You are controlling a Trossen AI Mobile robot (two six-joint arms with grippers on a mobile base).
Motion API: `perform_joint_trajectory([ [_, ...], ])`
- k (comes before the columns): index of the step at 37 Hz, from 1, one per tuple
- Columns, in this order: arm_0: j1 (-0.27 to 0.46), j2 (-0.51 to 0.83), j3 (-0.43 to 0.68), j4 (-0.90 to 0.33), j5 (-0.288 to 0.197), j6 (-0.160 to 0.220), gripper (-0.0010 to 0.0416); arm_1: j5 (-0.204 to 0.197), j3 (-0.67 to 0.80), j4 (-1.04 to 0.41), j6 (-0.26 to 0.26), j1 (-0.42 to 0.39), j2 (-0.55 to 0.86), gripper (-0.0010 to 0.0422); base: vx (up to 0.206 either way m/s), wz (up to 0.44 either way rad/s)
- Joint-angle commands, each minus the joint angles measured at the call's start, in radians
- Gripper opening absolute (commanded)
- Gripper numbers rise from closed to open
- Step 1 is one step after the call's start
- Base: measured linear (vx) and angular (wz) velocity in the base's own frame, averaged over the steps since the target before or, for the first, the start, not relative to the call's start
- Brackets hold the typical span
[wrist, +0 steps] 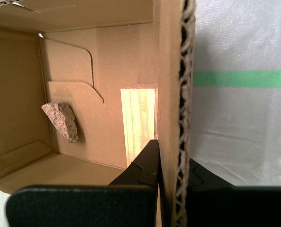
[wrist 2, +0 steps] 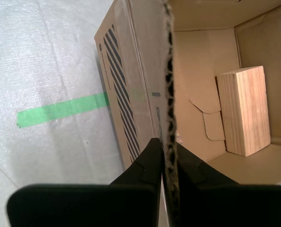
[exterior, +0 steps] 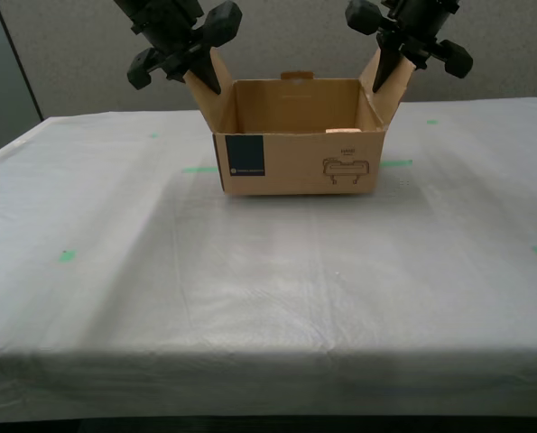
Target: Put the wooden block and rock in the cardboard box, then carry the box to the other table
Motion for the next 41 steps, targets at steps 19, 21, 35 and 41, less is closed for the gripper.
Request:
perform_joint_trajectory([
  [19, -0.002, -0.004, 0.009, 0.011, 0.008, -0.024, 0.0003, -0.008, 0.000, 0.030, -0.005, -0.002, -0.008, 0.0017, -0.001, -0.053],
  [21, -0.002, -0.004, 0.009, 0.011, 0.013, -0.024, 0.0005, -0.008, 0.000, 0.030, -0.006, -0.002, -0.008, 0.0034, -0.002, -0.136],
  [35, -0.002, -0.004, 0.009, 0.011, 0.058, -0.025, 0.0100, -0.008, 0.000, 0.030, -0.064, -0.003, -0.008, 0.0165, 0.000, -0.113],
  [41, -0.002, -0.004, 0.009, 0.011, 0.058, -0.024, 0.0174, -0.009, 0.000, 0.033, -0.063, -0.003, -0.008, 0.0216, 0.000, 0.000],
])
